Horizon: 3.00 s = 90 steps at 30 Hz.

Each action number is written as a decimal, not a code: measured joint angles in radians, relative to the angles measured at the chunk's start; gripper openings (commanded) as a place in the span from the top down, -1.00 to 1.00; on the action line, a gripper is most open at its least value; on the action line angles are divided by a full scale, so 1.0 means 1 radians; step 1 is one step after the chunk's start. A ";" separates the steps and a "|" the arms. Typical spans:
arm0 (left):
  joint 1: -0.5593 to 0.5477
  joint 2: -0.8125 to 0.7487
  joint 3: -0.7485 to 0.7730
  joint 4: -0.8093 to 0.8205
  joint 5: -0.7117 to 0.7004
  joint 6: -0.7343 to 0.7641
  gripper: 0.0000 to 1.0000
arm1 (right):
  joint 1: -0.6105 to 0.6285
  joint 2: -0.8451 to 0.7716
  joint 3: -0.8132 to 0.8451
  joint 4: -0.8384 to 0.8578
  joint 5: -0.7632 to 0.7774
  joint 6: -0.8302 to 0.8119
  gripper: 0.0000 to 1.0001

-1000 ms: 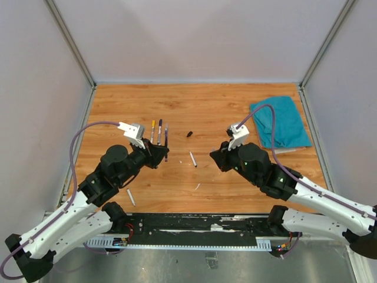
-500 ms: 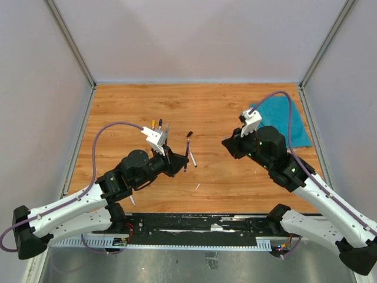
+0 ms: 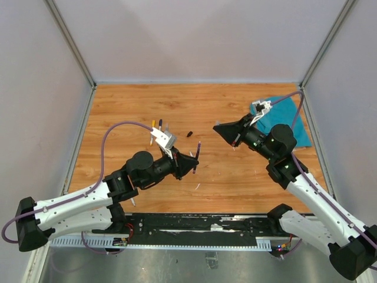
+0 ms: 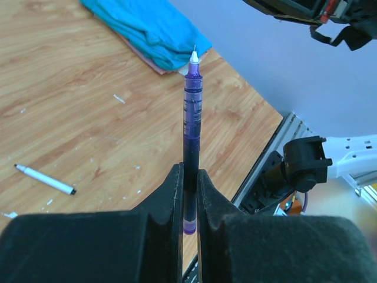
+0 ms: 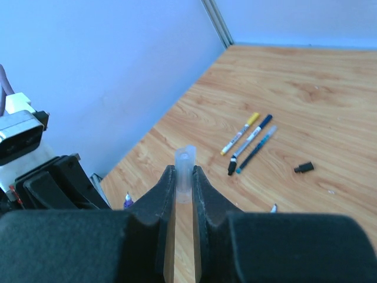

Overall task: Insert the pens into the pen caps
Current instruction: Pick up the pen cap from the center of the board, then insert the pen cap onto the pen.

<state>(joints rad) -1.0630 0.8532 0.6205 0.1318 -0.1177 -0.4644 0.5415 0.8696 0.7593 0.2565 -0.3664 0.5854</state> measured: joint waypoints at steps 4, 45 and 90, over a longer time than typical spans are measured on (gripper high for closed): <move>0.000 -0.018 0.000 0.023 0.006 0.023 0.99 | 0.026 0.014 -0.002 0.079 -0.001 0.010 0.99; -0.001 -0.018 -0.006 0.114 0.076 0.079 0.99 | 0.072 0.085 0.010 0.296 -0.212 0.151 0.99; -0.001 -0.024 -0.006 0.114 0.074 0.078 0.99 | 0.088 0.085 -0.022 0.286 -0.269 0.121 0.99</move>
<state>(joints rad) -1.0637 0.8288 0.6147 0.2455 -0.0437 -0.3862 0.6296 0.9546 0.7372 0.5426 -0.6353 0.7063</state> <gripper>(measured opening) 0.106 0.109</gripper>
